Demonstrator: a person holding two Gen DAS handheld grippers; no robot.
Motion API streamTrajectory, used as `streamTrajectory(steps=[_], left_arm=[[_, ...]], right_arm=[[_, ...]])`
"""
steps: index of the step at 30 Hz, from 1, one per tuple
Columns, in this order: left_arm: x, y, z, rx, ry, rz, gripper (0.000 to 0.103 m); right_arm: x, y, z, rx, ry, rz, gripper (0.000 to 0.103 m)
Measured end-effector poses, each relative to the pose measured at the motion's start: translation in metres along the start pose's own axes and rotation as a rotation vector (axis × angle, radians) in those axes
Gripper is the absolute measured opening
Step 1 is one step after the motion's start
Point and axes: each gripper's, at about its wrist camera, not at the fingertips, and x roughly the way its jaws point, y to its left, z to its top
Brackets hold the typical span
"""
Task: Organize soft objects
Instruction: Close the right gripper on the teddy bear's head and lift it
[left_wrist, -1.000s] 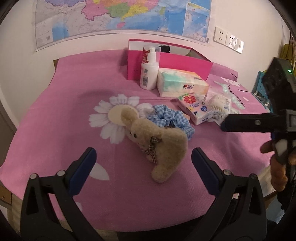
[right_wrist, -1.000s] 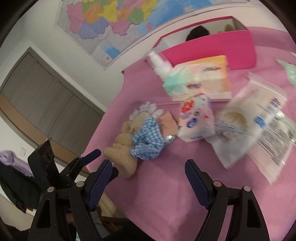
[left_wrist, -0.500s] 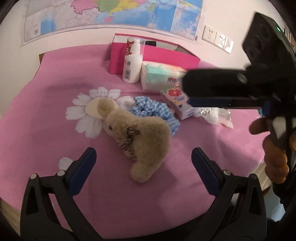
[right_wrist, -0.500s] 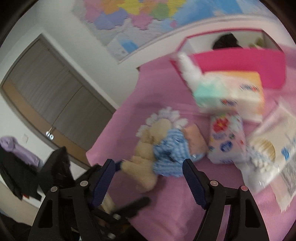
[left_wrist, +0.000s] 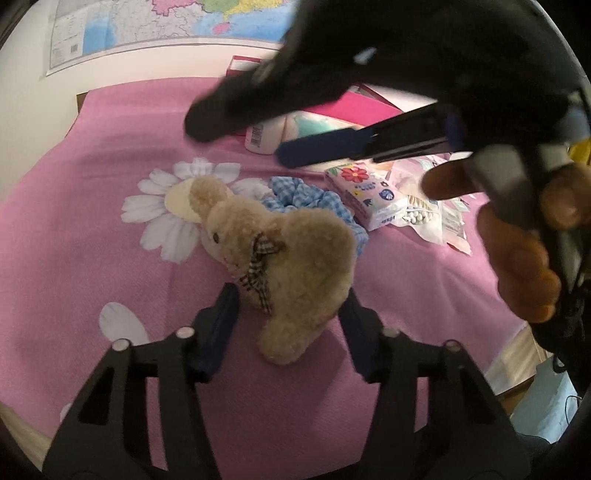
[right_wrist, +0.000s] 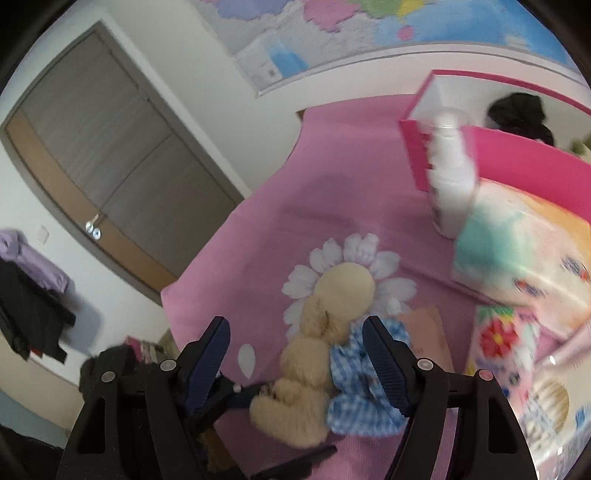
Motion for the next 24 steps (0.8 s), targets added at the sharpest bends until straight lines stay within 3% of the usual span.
streamTrajectory(steps=[9, 14, 24], left_arm=[[0.000, -0.001, -0.002, 0.015, -0.008, -0.014, 0.045], [-0.002, -0.001, -0.002, 0.021, -0.001, -0.012, 0.044], [-0.015, -0.018, 0.015, 0.067, 0.001, 0.042, 0.040]], right_arm=[[0.046, -0.003, 0.008, -0.051, 0.136, -0.059, 0.042], [0.062, -0.003, 0.010, -0.069, 0.198, -0.038, 0.012], [0.029, -0.008, 0.014, -0.011, 0.102, 0.027, 0.009]])
